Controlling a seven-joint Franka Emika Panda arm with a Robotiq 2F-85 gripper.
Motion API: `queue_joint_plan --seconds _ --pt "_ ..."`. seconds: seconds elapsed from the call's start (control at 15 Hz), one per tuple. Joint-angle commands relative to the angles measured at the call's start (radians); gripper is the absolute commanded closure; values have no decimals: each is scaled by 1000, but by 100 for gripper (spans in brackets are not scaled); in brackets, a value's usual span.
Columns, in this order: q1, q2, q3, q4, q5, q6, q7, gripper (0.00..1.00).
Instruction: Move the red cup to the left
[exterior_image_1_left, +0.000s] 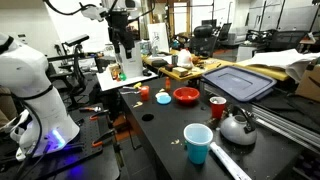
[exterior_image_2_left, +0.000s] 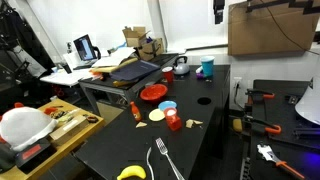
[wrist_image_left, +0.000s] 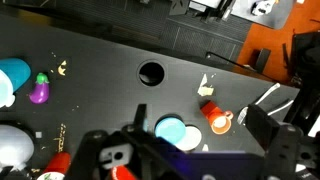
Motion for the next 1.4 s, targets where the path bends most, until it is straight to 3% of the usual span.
queue_joint_plan --seconds 0.0,1.33 --pt "-14 3 12 2 8 -2 -7 0" --pt "-8 31 12 32 -7 15 -28 0"
